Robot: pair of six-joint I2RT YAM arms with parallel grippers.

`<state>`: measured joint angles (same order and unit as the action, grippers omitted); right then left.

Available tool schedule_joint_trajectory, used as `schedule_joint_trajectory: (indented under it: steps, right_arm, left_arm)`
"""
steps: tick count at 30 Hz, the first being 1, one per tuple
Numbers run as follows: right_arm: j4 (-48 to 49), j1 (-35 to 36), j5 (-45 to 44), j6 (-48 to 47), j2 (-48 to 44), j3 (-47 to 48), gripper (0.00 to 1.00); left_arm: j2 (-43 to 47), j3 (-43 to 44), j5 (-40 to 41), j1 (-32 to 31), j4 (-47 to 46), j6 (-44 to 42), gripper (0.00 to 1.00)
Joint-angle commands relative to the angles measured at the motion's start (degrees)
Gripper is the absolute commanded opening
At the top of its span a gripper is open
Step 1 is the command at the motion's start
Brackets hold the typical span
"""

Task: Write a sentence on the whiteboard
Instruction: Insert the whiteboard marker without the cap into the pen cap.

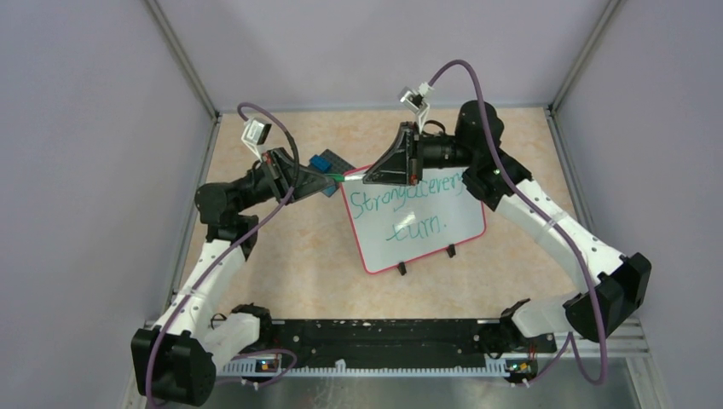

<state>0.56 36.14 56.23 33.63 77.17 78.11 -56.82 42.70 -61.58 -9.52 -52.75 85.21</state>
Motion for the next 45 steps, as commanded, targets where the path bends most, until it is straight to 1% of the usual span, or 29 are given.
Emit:
schedule_joint_trajectory:
  steps: [1, 6, 14, 25, 29, 35, 38, 39, 40, 42, 45]
  right_arm:
    - [1.29, 1.45, -1.89, -0.72, 1.06, 3.52, 0.00]
    - [1.31, 2.61, -3.44, -1.11, 2.74, 4.68, 0.00]
    - [-0.36, 5.74, -5.47, -4.32, 5.87, 7.08, 0.00]
    - [-0.28, 8.50, -3.04, -4.86, 7.18, 6.73, 0.00]
    - [-0.45, 7.63, -2.34, -4.66, 6.83, 7.31, 0.00]
    - [-0.45, 2.84, -0.88, -4.40, 3.56, 5.34, 0.01]
    - [-0.47, -0.11, -1.27, -3.97, 1.60, 3.40, 0.30]
    - [-0.47, -1.24, -1.52, -3.98, 0.73, 2.79, 0.38]
    - [-1.97, -2.24, -1.78, -4.13, 0.04, 2.49, 0.43]
    - [-3.26, -4.69, -2.07, -5.05, -1.16, 2.32, 0.51]
    - [-4.44, -8.10, -1.84, -5.78, -2.88, 2.10, 0.60]
  left_arm:
    - [-0.41, 0.06, 1.00, -0.59, 1.69, -3.20, 0.00]
    - [-1.22, -0.48, 2.12, -1.00, 3.61, -4.14, 0.00]
    - [-2.79, -0.04, 2.84, -2.11, 6.08, -6.66, 0.00]
    - [-3.73, 0.30, 1.95, -4.61, 6.26, -9.32, 0.00]
    - [-2.90, -1.17, 2.95, -3.54, 3.78, -8.38, 0.00]
    - [-2.24, -0.07, 0.09, 1.25, 4.52, -9.12, 0.00]
    - [-2.24, 2.00, -1.26, 3.49, 5.21, -10.31, 0.00]
    - [-2.25, 2.99, -1.75, 4.13, 6.26, -11.28, 0.00]
    - [-2.20, 3.95, -2.17, 4.76, 8.00, -13.23, 0.00]
    - [-2.29, 6.46, -3.45, 5.83, 12.42, -16.60, 0.00]
    - [-2.26, 10.67, -5.34, 7.42, 20.20, -23.46, 0.00]
